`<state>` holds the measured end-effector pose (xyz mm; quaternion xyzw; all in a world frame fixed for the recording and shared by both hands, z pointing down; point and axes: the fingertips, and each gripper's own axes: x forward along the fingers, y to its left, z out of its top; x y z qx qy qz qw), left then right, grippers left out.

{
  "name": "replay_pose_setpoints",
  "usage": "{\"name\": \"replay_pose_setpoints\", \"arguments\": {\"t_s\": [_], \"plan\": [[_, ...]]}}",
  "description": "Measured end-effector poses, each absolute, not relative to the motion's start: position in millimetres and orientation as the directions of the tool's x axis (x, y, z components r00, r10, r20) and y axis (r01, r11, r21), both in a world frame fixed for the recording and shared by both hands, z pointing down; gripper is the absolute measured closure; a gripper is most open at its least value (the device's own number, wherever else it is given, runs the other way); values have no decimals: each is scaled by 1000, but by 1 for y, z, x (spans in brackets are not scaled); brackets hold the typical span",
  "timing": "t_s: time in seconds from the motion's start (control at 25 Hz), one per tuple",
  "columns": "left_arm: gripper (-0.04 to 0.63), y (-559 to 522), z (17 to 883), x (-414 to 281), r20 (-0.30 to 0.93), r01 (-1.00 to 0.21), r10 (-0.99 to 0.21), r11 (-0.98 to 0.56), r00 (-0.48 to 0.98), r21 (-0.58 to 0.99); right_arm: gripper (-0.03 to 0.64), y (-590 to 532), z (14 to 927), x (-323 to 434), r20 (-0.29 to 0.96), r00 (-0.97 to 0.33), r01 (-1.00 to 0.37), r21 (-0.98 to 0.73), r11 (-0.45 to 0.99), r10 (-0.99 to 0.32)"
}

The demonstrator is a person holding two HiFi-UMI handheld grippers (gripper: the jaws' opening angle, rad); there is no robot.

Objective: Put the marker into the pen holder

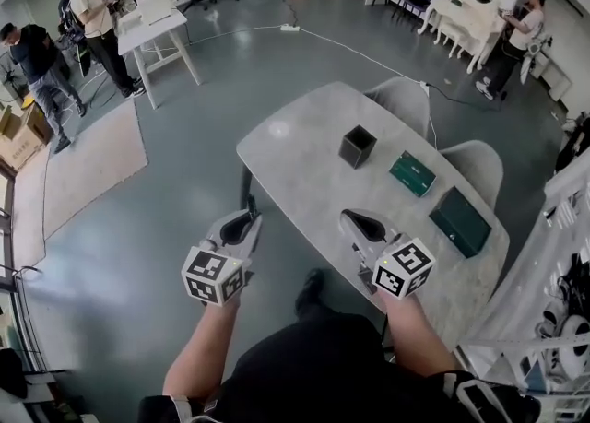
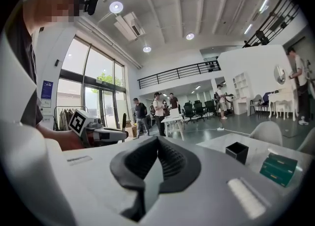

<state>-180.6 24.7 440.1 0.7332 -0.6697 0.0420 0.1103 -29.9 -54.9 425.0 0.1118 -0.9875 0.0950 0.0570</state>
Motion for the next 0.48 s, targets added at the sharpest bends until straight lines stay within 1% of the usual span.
{"name": "replay_pose_setpoints", "arguments": {"t_s": [0.16,0.36,0.48], "plan": [[543,-39,447,-198,231,-990,-966,-96,118,104,614,-114,435,-48,133,-966,-245,-202,948,-222],[543,-131,451,-205,256,-984,-951,-151,172,99,614,-194,450,-58,137,-959,-274,-250,929,-246],[542,-179,450,-205,254,-978,-948,-165,193,128,614,-235,457,-58,143,-954,-294,-283,913,-263]]}}
